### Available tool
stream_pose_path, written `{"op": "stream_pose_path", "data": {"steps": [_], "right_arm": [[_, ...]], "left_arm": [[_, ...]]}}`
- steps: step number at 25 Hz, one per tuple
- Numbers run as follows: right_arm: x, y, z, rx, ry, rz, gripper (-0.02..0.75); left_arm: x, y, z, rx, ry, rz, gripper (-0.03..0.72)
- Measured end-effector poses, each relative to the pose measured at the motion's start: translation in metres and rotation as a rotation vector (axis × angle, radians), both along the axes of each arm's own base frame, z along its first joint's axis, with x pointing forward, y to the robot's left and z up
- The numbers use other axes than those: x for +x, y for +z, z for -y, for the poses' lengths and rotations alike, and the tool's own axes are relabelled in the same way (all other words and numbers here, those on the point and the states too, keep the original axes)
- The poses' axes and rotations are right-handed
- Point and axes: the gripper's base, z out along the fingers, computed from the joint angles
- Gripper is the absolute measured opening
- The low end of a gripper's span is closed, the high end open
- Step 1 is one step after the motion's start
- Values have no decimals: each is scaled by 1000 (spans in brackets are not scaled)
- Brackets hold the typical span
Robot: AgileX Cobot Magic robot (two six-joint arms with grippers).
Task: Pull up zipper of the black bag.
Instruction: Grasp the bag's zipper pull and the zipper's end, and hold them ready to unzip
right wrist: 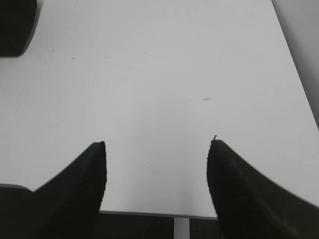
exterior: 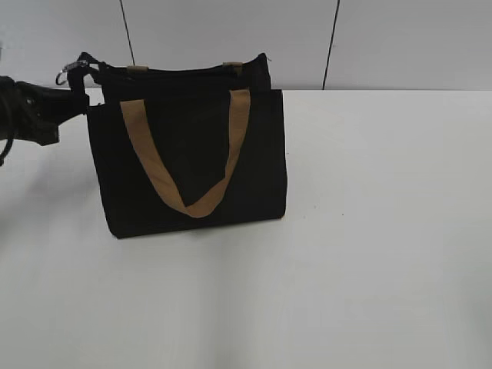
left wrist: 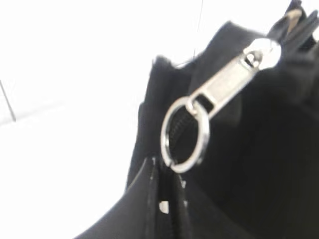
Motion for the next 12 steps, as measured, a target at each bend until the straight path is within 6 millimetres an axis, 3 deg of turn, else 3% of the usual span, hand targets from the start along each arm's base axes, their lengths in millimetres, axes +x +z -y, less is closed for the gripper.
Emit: {"op": "stream_pose_path", "data": {"steps": [7,12], "right_arm": [[0,0,0,0,0,0,484],[0,0,0,0,0,0,484]], "left_arm": [[-13,46,-4,95,52,105,16],[-22,69,2,102,68,145,16]]}}
